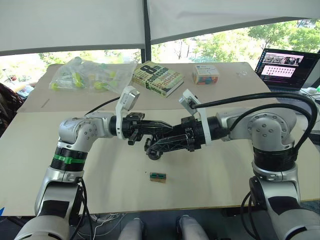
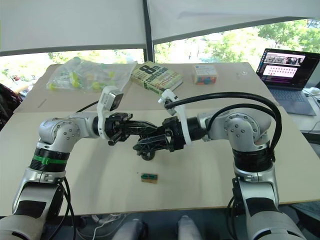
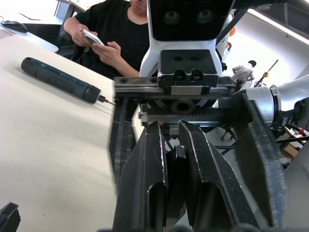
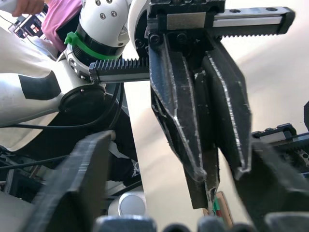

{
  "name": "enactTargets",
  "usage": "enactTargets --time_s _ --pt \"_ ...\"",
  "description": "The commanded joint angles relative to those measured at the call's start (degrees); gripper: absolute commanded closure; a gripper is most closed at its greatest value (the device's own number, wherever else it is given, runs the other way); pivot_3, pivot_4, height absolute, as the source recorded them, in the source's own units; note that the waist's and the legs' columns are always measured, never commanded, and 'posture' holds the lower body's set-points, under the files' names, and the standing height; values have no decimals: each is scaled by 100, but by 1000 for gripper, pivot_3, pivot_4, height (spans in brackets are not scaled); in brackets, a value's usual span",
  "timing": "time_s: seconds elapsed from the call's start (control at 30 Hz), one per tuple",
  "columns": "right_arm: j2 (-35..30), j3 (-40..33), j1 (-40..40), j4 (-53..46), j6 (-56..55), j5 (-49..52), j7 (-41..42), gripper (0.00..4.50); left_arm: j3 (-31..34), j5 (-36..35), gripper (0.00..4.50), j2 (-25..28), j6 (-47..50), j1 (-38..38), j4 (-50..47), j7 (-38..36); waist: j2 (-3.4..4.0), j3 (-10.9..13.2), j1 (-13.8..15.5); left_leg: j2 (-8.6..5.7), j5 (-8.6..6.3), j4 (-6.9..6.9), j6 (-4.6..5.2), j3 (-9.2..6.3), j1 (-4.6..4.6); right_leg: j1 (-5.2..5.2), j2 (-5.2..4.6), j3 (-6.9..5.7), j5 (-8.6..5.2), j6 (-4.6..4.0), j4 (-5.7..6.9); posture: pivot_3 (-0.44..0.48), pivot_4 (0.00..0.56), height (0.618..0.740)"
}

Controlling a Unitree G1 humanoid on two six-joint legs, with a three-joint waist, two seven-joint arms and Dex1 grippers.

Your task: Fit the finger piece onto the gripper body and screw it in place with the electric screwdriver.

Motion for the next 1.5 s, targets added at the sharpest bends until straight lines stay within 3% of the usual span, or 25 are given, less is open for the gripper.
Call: enactTargets --time_s 0.03,0.17,0.23,0.4,0.47,0.5,0.53,0.7,0.73,0.83,0.97,1.23,1.4,1.5 --pt "-23 -104 -27 -182 30 172 -29 2142 109 3 4500 -1 -57 -55 -126 -59 0 0 -6 0 0 0 0 0 0 0 0 0 0 0 0 0 150 740" --pt "-20 -70 11 -192 18 206 -66 3613 132 4 4500 -22 -43 -47 -135 -48 0 0 -9 0 0 0 0 0 0 0 0 0 0 0 1 0 150 740" --pt "-17 -66 26 -197 24 223 -79 4104 143 0 4500 -33 -40 -43 -142 -43 0 0 -11 0 0 0 0 0 0 0 0 0 0 0 1 0 150 740" --pt "-68 -40 115 -236 15 254 -18 4102 338 -205 4500 -85 4 -57 -154 -60 0 0 -11 0 0 0 0 0 0 0 0 0 0 0 1 0 150 740" --pt "-93 -65 155 -245 -17 279 19 4103 379 -167 3462 -50 -82 -40 -166 -49 0 0 -12 1 0 0 0 0 0 0 0 0 0 0 0 0 150 740" --pt "-103 -73 166 -244 -28 295 25 4104 402 -148 3284 -54 -137 -26 -174 -32 0 0 -14 1 0 0 0 0 0 0 0 0 0 0 1 0 150 740" --pt "-114 -80 176 -242 -37 316 26 4105 436 -146 2636 -63 -170 -13 -176 -10 0 0 -13 3 0 0 0 0 0 0 1 0 0 0 0 0 150 740" --pt "-135 -151 209 -213 -48 404 36 4105 513 -157 283 -36 -163 15 -166 -51 0 0 -10 1 0 0 0 1 1 1 1 0 0 0 0 0 150 740" --pt "-140 -161 218 -211 -64 408 32 4105 522 -141 0 -23 -191 28 -173 -50 0 0 -11 1 0 0 0 0 1 1 0 0 0 0 0 0 150 740" --pt "-189 -227 290 -261 -226 417 41 4105 620 -41 0 71 -397 84 -148 -43 0 0 -16 1 0 0 0 1 1 0 0 0 0 0 0 0 150 740" --pt "-460 -437 679 -543 -1021 309 330 4105 895 519 0 485 -1550 337 159 -315 0 0 -22 3 0 0 0 1 1 -1 2 0 0 0 -1 0 150 740" --pt "-1104 -179 1831 -818 -3164 -634 1256 4105 632 2429 0 1383 -5008 1232 1650 -1400 0 0 9 2 0 0 0 9 5 4 1 -1 0 0 -7 0 150 740" --pt "-819 -55 2321 -511 -4419 -1156 1555 4105 406 2696 0 1013 -5322 1636 2024 -1388 -2 0 60 3 -1 1 1 9 2 5 -2 -1 0 1 -9 0 150 740" --pt "-600 243 2548 -151 -6271 -2207 1879 4105 304 2911 0 604 -5640 1546 2375 -1205 -4 0 129 5 -1 12 2 9 0 8 1 -3 1 3 -4 0 150 740"
